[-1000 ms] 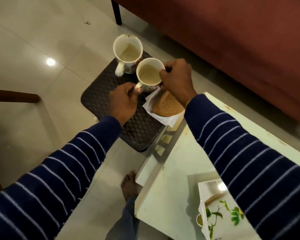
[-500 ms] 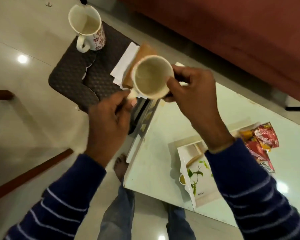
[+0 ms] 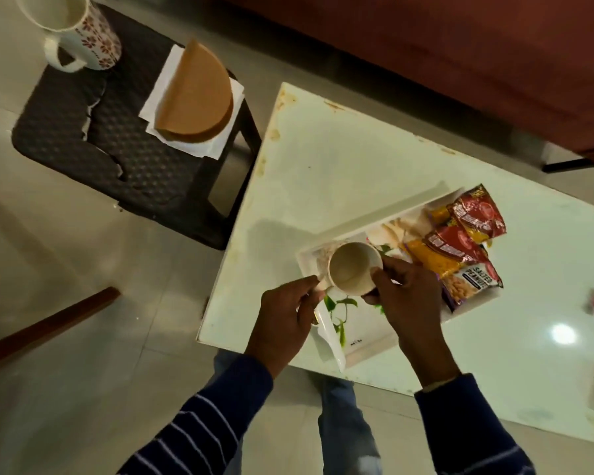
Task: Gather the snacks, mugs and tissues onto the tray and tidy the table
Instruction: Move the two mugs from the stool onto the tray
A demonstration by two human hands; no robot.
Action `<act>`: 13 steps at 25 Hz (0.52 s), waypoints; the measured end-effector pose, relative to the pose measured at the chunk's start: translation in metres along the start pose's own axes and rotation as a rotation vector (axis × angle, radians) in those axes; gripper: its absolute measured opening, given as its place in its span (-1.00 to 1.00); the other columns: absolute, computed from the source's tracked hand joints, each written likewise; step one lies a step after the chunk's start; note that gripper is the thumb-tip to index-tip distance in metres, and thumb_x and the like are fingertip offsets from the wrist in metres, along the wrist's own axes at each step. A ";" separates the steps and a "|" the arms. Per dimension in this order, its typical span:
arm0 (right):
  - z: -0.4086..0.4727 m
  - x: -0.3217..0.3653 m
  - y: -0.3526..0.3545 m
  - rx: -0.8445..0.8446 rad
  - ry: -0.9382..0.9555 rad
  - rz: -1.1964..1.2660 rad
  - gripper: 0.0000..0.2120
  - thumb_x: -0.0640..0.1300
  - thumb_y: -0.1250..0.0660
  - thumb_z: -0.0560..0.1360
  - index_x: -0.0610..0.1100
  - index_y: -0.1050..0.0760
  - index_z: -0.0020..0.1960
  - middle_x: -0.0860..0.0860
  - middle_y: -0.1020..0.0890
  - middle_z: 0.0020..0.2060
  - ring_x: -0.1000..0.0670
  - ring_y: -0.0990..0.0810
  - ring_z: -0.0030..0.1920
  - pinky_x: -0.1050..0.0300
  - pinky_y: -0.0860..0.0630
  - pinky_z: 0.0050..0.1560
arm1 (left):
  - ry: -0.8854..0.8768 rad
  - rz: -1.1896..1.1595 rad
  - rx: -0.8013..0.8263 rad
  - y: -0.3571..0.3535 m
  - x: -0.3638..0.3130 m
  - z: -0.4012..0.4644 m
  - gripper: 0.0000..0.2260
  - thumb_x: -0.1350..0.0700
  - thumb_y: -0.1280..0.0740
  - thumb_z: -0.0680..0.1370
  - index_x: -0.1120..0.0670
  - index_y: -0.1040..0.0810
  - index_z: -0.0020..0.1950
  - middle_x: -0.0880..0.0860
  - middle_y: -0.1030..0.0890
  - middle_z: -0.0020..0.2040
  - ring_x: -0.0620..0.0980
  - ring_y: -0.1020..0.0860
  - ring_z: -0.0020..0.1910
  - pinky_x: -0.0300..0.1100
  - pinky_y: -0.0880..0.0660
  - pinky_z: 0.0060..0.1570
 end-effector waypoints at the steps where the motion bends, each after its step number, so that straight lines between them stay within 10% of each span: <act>1: 0.003 -0.012 -0.001 0.002 -0.023 0.009 -0.74 -0.23 -0.32 0.50 0.09 -0.69 -0.07 0.10 -0.71 -0.29 0.00 -0.72 -0.34 0.02 -0.66 -0.26 | 0.002 0.006 0.011 -0.008 0.004 0.001 -0.84 0.14 -0.35 0.59 0.18 -0.67 0.07 0.04 -0.69 -0.23 -0.11 -0.63 -0.27 -0.52 -0.44 -0.26; 5: 0.006 -0.040 -0.013 0.012 -0.059 0.024 -0.67 -0.22 -0.29 0.50 0.23 -0.63 -0.08 0.07 -0.71 -0.29 0.04 -0.70 -0.39 -0.12 -0.67 -0.15 | 0.003 0.061 0.035 -0.024 0.018 0.005 -0.89 0.19 -0.36 0.59 0.20 -0.65 -0.08 -0.07 -0.58 -0.35 -0.30 -0.57 -0.30 -0.56 -0.36 -0.35; 13: 0.007 -0.052 -0.020 0.018 -0.067 0.029 -0.75 -0.20 -0.32 0.52 0.04 -0.65 0.11 0.11 -0.73 -0.14 0.14 -0.69 -0.39 0.32 -0.62 -0.27 | 0.031 0.117 0.051 -0.032 0.036 0.002 -0.91 0.17 -0.36 0.59 0.16 -0.64 0.00 -0.23 -0.55 -0.29 -0.46 -0.54 -0.25 -0.62 -0.36 -0.28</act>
Point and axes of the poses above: each hand's wrist, its own z-axis towards the middle knuckle, its own y-axis out of the back of the hand, x = y × z, the point moved 7 cm from there along z, towards the middle knuckle
